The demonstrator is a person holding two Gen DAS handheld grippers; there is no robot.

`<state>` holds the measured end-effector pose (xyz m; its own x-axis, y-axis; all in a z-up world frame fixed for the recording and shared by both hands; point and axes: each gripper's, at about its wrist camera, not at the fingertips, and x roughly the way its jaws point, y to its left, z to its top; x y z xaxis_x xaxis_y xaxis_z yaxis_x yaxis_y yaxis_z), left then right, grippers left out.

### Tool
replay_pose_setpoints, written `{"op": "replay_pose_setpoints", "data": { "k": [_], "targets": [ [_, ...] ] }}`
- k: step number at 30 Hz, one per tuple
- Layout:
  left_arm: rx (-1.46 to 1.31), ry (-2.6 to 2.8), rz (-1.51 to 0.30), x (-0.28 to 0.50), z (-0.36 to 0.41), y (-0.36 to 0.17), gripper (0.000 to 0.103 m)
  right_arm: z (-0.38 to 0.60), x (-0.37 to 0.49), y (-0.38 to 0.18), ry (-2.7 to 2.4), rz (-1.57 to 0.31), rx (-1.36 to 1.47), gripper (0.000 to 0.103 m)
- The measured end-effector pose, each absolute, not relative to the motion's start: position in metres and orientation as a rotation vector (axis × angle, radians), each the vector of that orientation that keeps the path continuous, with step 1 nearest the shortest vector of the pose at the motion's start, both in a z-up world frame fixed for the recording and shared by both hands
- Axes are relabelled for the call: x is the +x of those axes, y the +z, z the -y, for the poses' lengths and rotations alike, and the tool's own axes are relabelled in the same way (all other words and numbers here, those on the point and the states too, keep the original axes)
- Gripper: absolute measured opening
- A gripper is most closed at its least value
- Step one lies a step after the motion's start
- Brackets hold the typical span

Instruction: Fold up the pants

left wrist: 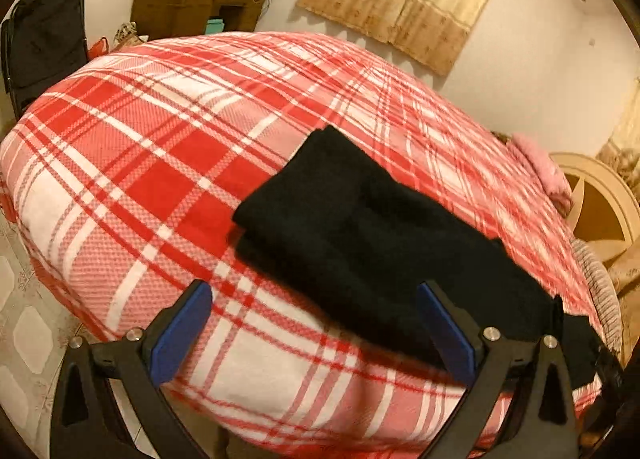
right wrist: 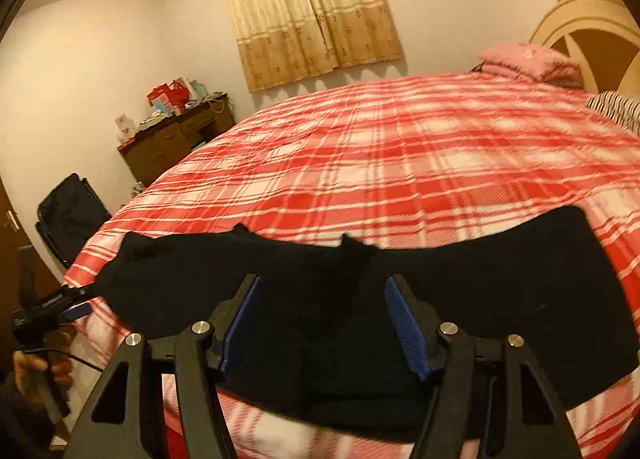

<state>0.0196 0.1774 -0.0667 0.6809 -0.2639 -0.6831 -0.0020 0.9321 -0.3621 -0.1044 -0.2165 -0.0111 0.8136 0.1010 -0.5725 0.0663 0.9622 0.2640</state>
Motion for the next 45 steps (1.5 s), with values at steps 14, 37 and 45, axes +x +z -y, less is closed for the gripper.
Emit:
{"op": "replay_pose_setpoints", "data": {
  "k": [14, 37, 45],
  "targets": [
    [-0.588, -0.189, -0.832, 0.026, -0.166, -0.071, 0.084, 0.202, -0.105, -0.006, 0.084, -0.634, 0.294, 0.065],
    [-0.593, -0.117, -0.769, 0.039, -0.170, -0.069, 0.017, 0.245, -0.118, -0.006, 0.002, -0.632, 0.415, 0.065],
    [-0.271, -0.404, -0.580, 0.020, -0.076, 0.007, 0.017, 0.301, -0.143, 0.000, -0.101, -0.594, 0.518, 0.065]
  ]
}}
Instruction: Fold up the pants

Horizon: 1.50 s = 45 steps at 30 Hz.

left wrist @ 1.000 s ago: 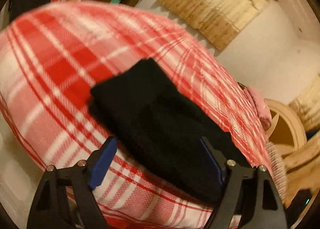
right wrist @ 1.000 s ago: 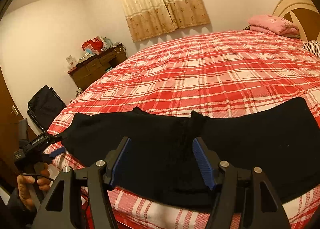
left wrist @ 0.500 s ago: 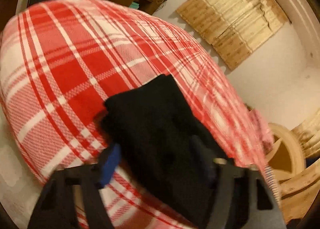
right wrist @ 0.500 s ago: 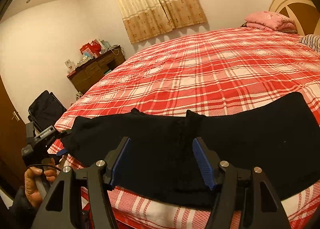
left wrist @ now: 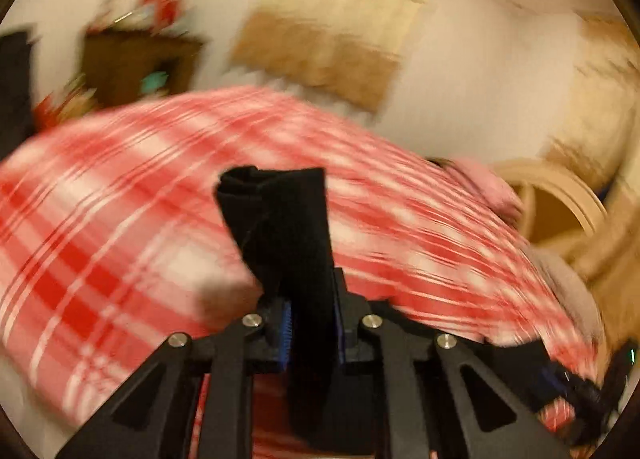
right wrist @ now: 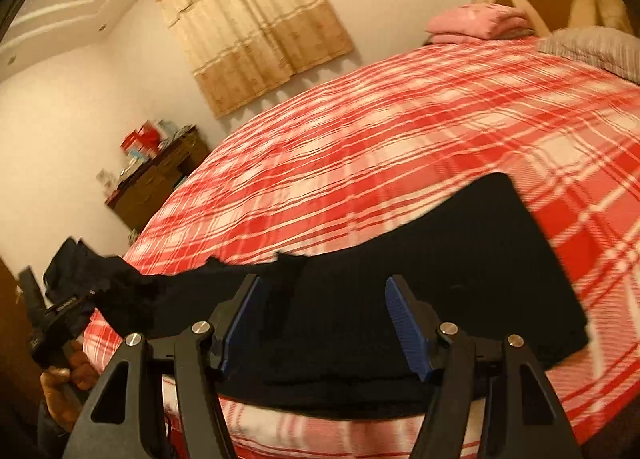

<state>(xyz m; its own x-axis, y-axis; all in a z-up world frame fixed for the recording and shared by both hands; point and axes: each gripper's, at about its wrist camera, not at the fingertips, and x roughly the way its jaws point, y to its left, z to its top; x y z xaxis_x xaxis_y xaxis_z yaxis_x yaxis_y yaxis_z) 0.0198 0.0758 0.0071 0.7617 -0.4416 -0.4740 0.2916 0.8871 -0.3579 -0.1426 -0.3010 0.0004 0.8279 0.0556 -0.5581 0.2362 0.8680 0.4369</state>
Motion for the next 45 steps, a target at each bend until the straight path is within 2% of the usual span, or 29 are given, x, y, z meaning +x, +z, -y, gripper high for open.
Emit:
{"op": "replay_pose_setpoints", "data": {
  "k": [6, 11, 15, 18, 21, 23, 24, 28, 36, 38, 39, 45],
  "targets": [
    [-0.063, -0.718, -0.530, -0.016, 0.025, 0.020, 0.017, 0.324, -0.152, -0.003, -0.070, -0.574, 0.612, 0.065],
    [0.112, -0.875, -0.618, -0.042, 0.089, -0.013, 0.017, 0.331, -0.154, -0.011, 0.016, -0.566, 0.717, 0.065],
    [0.263, -0.866, -0.652, -0.053, 0.109, -0.046, 0.017, 0.327, -0.147, -0.014, 0.071, -0.569, 0.749, 0.065],
    [0.259, -0.875, -0.664, -0.050, 0.103, -0.046, 0.018, 0.321, -0.135, -0.017, 0.099, -0.587, 0.763, 0.066],
    [0.279, -0.897, -0.673, -0.053, 0.101, -0.043, 0.029, 0.316, -0.119, -0.021, 0.132, -0.605, 0.785, 0.065],
    [0.309, -0.909, -0.713, -0.059, 0.101, -0.049, 0.061, 0.314, -0.109, -0.027, 0.130, -0.619, 0.809, 0.065],
    [0.321, -0.910, -0.741, -0.060, 0.099, -0.052, 0.066, 0.313, -0.105, -0.031, 0.132, -0.629, 0.825, 0.065],
    [0.319, -0.875, -0.706, -0.064, 0.074, -0.044, 0.067, 0.303, -0.089, -0.047, 0.150, -0.684, 0.866, 0.066],
    [0.183, -0.672, -0.706, -0.028, 0.011, -0.033, 0.068, 0.260, -0.090, -0.045, 0.091, -0.729, 0.625, 0.065],
    [0.165, -0.617, -0.733, -0.019, 0.004, -0.036, 0.068, 0.249, -0.087, -0.045, 0.084, -0.743, 0.545, 0.041],
    [0.151, -0.597, -0.744, -0.016, 0.000, -0.038, 0.068, 0.244, -0.085, -0.046, 0.092, -0.760, 0.512, 0.025],
    [0.107, -0.561, -0.758, -0.008, -0.011, -0.039, 0.068, 0.222, -0.092, -0.016, 0.083, -0.719, 0.296, 0.020]
  ]
}}
